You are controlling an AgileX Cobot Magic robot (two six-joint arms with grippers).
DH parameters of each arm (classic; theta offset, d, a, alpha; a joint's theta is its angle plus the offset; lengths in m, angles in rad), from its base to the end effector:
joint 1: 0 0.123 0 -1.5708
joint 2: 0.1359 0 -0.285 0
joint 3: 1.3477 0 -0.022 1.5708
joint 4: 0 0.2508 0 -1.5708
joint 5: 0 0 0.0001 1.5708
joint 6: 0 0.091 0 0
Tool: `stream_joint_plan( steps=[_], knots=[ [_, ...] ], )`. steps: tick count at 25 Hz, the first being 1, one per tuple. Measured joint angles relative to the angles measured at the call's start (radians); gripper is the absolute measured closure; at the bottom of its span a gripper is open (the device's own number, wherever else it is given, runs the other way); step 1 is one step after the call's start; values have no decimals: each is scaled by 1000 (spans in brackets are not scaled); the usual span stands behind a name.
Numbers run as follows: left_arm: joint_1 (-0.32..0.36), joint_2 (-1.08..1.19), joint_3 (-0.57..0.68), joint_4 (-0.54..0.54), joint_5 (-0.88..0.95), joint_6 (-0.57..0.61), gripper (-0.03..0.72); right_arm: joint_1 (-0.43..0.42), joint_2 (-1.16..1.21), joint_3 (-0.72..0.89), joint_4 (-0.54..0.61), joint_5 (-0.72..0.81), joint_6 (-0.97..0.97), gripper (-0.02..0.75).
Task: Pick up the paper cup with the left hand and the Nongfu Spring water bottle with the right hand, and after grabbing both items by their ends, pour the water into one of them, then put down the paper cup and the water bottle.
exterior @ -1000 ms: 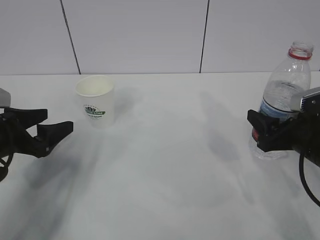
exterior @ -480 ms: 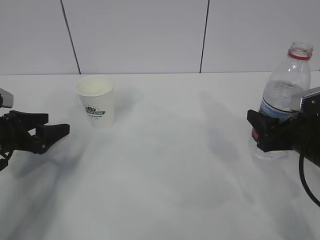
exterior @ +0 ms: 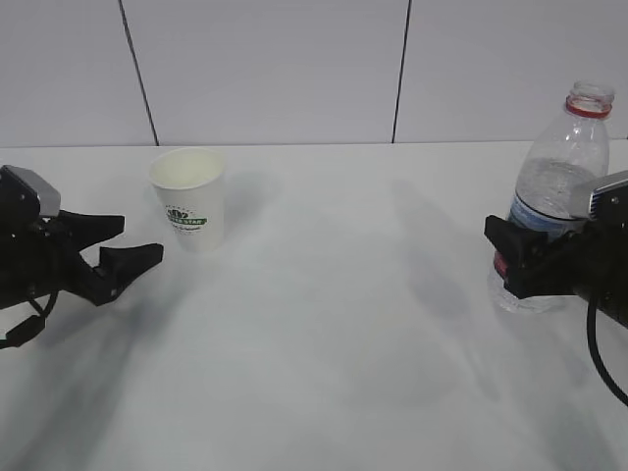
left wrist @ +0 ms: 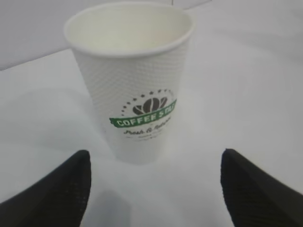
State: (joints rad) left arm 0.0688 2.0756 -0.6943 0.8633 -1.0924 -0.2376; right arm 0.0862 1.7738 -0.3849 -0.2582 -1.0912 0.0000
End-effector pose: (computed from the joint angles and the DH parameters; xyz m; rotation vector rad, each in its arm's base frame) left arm 0.3254 -0.0391 0.0902 0.6420 1.7785 -0.5042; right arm 0.2663 0.0437 0.1360 -0.3474 1.7589 0.1799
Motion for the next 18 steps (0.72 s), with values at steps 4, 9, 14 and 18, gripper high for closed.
stream_joint_plan(
  steps=[4,9,14,18],
  knots=[
    [-53,2,-7,-141,0,2,18,0,0,0,-1,0,0,217],
    [-94,37,-8,-233,8,2,-1,0,0,0,-1,0,11,218],
    [-107,94,-12,-254,-18,2,-1,0,0,0,-1,0,16,218],
    [-109,102,-48,-260,-20,2,1,0,0,0,-2,0,18,217]
  ],
)
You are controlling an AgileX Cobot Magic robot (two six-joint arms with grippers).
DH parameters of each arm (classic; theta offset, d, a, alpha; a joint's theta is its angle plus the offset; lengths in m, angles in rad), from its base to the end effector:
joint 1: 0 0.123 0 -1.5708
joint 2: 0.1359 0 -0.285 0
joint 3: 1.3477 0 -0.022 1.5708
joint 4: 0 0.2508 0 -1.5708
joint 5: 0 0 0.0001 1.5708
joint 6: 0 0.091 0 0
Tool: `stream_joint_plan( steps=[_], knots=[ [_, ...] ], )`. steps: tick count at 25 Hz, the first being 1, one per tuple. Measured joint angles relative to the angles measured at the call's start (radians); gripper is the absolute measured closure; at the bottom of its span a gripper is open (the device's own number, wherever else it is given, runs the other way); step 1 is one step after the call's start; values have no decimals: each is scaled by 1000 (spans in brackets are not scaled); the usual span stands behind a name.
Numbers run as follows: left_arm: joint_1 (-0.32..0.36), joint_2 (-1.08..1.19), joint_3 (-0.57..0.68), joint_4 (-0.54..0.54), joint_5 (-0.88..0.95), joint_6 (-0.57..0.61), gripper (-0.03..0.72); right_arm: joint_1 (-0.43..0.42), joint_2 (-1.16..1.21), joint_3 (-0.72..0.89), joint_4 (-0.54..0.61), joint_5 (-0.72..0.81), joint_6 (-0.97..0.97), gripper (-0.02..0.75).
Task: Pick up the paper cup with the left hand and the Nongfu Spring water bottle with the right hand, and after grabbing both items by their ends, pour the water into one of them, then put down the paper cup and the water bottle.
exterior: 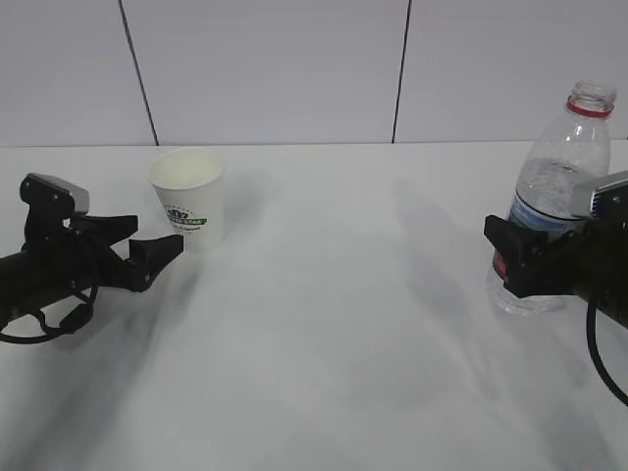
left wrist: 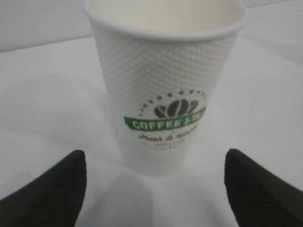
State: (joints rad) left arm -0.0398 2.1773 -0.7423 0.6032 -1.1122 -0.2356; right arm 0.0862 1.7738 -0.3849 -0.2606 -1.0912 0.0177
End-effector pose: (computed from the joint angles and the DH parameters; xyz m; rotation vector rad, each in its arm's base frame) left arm 0.3419 -0.0599 0.0688 0.4548 1.8147 -0.4879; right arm 0.2662 0.0439 0.1360 -0.3344 1.7621 0.1937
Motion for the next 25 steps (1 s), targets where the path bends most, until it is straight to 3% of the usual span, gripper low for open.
stream_joint_plan(
  steps=[13,25],
  knots=[
    [-59,36,-111,-6,87,0,2,0,0,0,0,0,2,218],
    [-88,94,-176,-87,77,0,2,0,0,0,-1,0,6,218]
  ],
)
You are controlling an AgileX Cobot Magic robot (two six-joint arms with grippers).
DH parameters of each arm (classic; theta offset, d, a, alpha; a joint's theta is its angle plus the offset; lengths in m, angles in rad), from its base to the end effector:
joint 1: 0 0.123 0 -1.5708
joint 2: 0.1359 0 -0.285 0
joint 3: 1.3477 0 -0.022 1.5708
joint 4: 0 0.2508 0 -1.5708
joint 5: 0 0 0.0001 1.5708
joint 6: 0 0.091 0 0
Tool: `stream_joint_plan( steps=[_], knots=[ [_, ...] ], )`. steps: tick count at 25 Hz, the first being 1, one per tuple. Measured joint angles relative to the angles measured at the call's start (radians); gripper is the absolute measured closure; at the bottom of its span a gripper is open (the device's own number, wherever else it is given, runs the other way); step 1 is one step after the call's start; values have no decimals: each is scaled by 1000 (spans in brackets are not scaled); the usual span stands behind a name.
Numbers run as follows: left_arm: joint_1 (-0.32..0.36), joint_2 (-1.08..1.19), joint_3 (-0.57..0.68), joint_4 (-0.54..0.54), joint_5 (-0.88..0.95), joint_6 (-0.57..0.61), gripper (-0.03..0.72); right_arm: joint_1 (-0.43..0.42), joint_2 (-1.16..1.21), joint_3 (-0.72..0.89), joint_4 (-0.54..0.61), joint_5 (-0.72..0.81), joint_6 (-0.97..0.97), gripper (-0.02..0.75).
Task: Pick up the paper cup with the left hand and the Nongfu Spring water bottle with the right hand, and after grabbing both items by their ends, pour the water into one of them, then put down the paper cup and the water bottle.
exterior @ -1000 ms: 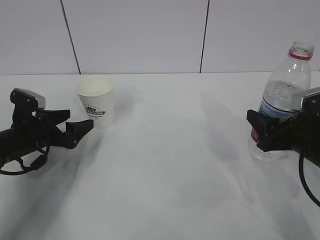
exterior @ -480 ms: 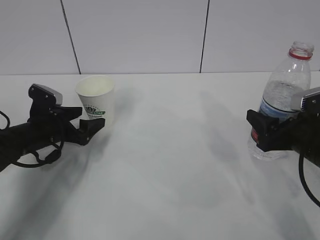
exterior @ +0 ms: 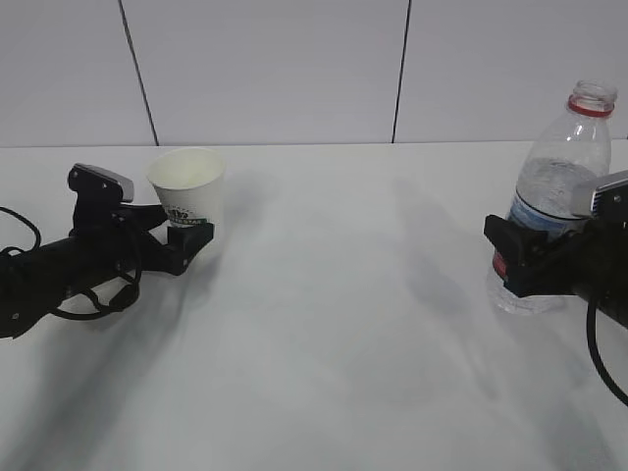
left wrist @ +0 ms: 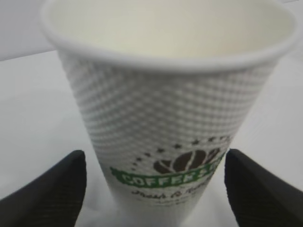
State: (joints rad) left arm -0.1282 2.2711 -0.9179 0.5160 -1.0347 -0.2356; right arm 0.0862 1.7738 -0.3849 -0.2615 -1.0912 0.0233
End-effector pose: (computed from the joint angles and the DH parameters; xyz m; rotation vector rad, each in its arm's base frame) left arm 0.3785 -0.0877 0.0574 0.4624 1.8038 -0.4643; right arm 0.2662 0.0439 0.1360 -0.3304 1.7631 0.1981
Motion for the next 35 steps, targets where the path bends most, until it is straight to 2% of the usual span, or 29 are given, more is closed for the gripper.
stream_joint_plan(
  steps=[20,29,35],
  knots=[
    [-34,73,-119,-43,-8,-26,4,0,0,0,0,0,2,218],
    [-34,73,-121,-47,-8,-26,71,0,0,0,0,0,2,218],
    [-34,73,-121,-47,-6,-28,80,0,0,0,0,0,2,218]
  ],
)
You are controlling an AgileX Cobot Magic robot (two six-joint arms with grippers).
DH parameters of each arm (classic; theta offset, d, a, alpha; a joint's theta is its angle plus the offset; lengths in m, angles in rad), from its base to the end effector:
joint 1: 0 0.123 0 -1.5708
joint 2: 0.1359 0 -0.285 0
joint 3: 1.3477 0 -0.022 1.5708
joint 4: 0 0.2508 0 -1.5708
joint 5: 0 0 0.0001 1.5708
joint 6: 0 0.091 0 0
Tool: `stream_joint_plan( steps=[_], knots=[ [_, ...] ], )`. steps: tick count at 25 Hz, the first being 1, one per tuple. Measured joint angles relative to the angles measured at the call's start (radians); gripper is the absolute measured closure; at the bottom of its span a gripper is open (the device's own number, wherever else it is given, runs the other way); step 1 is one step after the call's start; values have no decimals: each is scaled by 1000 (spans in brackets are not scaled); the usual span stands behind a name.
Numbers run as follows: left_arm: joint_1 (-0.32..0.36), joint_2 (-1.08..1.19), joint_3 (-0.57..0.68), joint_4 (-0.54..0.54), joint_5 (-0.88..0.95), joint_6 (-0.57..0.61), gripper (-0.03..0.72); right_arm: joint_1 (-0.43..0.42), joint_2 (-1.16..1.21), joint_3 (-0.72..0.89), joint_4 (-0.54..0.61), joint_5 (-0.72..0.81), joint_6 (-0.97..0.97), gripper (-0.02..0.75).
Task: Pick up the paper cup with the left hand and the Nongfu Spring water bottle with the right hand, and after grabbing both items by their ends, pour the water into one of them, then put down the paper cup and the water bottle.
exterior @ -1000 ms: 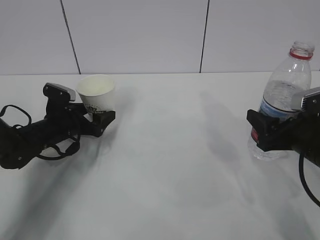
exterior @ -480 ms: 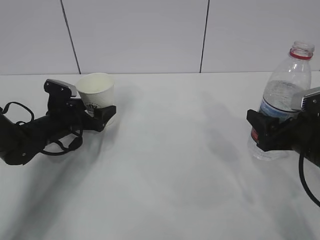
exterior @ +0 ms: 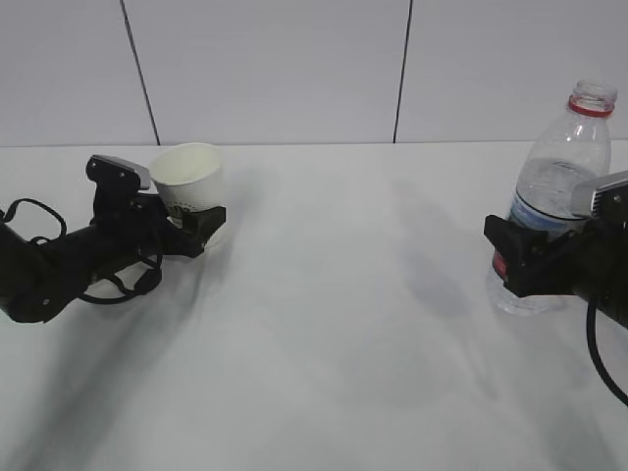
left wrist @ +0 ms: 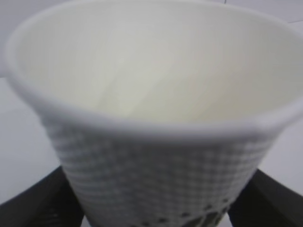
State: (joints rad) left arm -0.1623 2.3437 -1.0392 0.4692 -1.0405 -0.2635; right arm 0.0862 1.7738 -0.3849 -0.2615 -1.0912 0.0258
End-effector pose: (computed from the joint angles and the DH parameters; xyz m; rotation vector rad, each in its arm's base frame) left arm 0.4027 -0.1019 0.0515 0.4204 1.7569 -0.4845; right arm 0.2662 0.0439 0.1360 -0.3283 1.7636 0.1999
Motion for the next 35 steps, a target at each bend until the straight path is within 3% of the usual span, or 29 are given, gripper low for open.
stream_joint_plan(
  steps=[8,35],
  knots=[
    [0,-60,35,34,38,-29,81,0,0,0,0,0,0,218],
    [0,-431,422,70,9,-35,83,0,0,0,-9,0,2,218]
  ],
)
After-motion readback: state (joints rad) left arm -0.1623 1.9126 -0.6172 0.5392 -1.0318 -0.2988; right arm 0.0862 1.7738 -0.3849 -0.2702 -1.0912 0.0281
